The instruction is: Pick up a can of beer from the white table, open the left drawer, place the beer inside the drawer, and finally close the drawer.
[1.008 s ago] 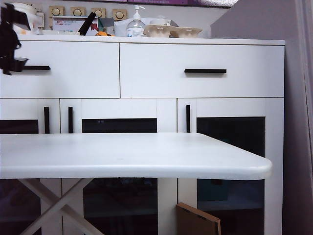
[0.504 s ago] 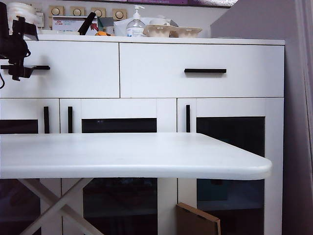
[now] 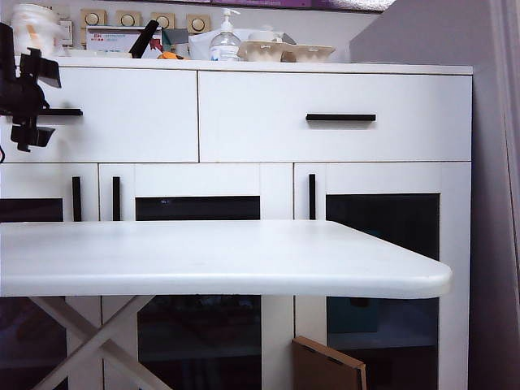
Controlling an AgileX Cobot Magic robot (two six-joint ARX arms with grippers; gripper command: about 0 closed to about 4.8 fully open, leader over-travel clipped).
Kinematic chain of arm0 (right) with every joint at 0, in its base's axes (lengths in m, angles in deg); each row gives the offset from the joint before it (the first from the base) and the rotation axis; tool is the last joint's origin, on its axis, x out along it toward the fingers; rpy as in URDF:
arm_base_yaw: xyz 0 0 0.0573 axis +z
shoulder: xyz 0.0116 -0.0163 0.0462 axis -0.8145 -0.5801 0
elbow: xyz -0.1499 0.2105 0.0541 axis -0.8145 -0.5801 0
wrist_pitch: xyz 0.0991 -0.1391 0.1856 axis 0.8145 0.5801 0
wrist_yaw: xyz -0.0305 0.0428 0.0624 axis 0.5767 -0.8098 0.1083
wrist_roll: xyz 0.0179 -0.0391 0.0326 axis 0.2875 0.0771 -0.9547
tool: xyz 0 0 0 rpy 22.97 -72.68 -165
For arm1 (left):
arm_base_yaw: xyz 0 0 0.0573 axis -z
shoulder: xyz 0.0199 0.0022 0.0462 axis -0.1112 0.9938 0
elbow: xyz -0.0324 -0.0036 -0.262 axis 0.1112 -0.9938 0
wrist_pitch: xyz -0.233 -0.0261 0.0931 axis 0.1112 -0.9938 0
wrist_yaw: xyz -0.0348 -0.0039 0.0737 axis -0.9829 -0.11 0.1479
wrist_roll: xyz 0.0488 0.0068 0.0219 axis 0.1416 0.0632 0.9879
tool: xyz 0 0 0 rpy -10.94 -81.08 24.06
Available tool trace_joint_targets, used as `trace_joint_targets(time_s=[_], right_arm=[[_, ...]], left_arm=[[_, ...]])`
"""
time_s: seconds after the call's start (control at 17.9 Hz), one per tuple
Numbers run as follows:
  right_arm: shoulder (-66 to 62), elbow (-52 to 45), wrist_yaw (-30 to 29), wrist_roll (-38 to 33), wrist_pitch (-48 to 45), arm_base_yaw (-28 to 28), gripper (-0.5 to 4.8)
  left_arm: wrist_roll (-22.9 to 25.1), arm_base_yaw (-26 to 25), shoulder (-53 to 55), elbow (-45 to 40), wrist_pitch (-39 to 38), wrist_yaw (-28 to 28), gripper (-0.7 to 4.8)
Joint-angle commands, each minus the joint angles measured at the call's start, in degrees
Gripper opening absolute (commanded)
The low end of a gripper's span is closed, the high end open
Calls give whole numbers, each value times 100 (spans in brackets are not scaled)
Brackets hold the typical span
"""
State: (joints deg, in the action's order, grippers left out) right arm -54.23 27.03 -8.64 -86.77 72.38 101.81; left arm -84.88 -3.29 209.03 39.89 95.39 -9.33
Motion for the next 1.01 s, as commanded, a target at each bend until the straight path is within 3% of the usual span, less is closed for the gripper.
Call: trace_joint_targets(time_s=[0.06, 0.22, 0.28, 0.39, 0.62, 0.73, 1.01], right_arm=[[50, 66, 7, 22, -402, 11, 197], [52, 66, 7, 22, -402, 13, 198], [52, 66, 7, 22, -400, 13, 198], [52, 66, 7, 22, -402, 13, 198], [52, 66, 7, 22, -402, 13, 198], [50, 66, 7, 22, -402, 11, 197], [50, 66, 9, 22, -400, 11, 197]], left_arm=[[-608, -2, 260, 398, 120, -83, 442], [-511, 2, 365, 625, 70, -79, 438], [-428, 2, 365, 625, 48, -63, 402], [-415, 2, 365, 625, -4, -90, 257], [-413, -2, 365, 625, -7, -109, 133], [-328, -2, 365, 625, -7, -133, -15], [-31, -15, 363, 625, 160, -330, -6]])
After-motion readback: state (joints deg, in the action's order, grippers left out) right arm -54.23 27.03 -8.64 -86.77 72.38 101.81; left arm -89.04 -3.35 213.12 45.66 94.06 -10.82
